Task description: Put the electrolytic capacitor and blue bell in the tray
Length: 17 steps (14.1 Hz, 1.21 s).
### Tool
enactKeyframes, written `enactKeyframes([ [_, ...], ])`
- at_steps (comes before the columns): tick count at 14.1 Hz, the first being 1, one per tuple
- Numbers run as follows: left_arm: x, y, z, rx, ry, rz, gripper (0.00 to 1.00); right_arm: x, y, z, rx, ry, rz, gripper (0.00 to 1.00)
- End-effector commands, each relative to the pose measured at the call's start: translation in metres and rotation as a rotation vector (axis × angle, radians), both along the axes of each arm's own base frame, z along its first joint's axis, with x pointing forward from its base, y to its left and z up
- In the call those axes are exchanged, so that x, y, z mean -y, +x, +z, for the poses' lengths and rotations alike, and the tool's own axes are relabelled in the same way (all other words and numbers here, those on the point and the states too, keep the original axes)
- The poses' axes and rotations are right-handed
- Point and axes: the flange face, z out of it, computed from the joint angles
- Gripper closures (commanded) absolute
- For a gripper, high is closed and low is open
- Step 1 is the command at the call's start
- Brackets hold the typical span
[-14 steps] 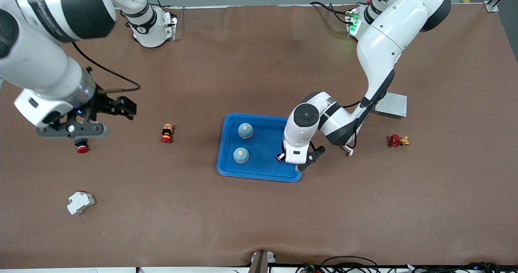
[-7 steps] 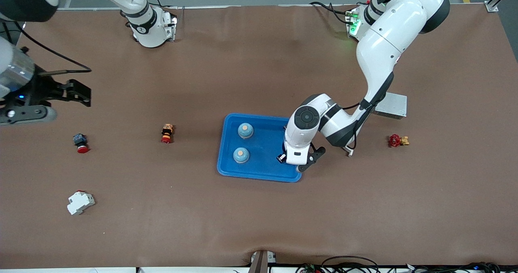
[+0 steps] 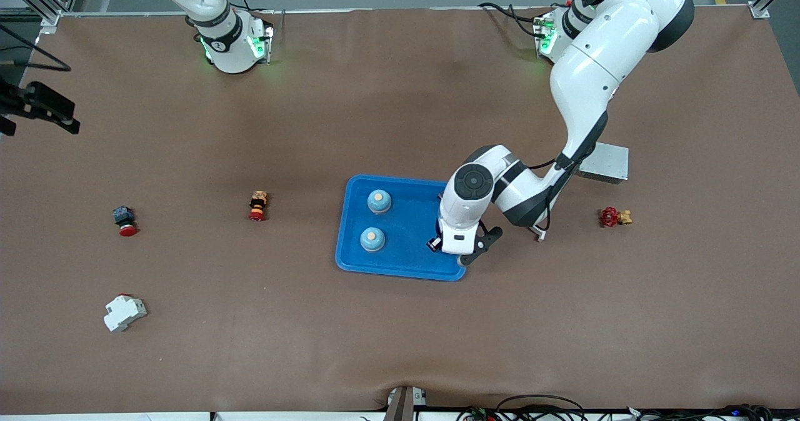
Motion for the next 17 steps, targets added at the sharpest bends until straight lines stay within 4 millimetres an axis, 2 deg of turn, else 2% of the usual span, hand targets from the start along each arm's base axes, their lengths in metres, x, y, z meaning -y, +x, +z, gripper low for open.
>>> enactKeyframes([
  [1, -0.001, 0.007, 0.008, 0.017, -0.017, 0.01, 0.0, 0.002, -0.009, 0.003, 0.026, 0.016, -0.013, 0.0],
  [6, -0.005, 0.011, 0.021, 0.023, -0.023, 0.033, 0.0, -0.004, -0.006, 0.011, 0.068, 0.023, -0.066, 0.0],
  [9, -0.007, 0.012, 0.048, 0.028, -0.018, 0.038, 0.0, -0.002, 0.0, 0.013, 0.109, 0.042, -0.073, 0.0],
  [11, -0.02, 0.01, 0.061, -0.023, 0.055, 0.042, 0.0, 0.011, 0.005, 0.011, 0.129, 0.071, -0.098, 0.0],
  [14, -0.037, 0.003, 0.077, -0.108, 0.115, -0.08, 0.0, 0.012, 0.006, 0.008, 0.132, 0.071, -0.098, 0.0],
  [17, -0.069, 0.006, 0.095, -0.106, 0.135, -0.108, 0.0, 0.012, 0.006, -0.007, 0.094, 0.085, -0.132, 0.0],
])
